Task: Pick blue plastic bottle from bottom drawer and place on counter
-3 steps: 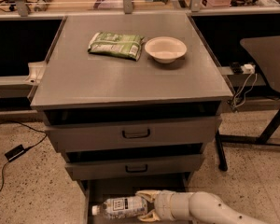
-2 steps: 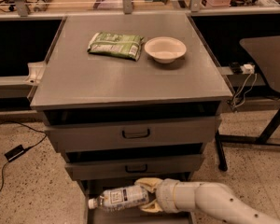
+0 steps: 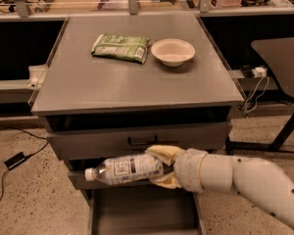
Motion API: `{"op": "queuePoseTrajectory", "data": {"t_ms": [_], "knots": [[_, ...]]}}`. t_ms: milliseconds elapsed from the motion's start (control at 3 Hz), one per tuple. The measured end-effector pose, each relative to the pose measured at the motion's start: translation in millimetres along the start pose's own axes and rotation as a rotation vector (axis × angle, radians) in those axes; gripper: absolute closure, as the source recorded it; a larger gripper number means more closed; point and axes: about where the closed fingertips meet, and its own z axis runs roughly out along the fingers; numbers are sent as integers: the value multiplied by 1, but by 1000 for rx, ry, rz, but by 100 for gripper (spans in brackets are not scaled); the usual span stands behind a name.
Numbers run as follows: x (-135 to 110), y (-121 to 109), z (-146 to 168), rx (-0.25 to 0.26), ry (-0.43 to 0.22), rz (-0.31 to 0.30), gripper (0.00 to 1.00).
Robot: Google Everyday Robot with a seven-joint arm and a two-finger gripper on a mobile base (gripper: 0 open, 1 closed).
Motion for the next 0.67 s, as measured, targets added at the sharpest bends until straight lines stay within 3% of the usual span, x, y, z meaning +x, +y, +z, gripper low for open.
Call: {"op": "queuePoseTrajectory", "data": {"t_ms": [333, 667], "knots": [[-31, -79, -21, 81, 21, -3, 100], [-41, -162, -38, 151, 51, 77, 100]]}}
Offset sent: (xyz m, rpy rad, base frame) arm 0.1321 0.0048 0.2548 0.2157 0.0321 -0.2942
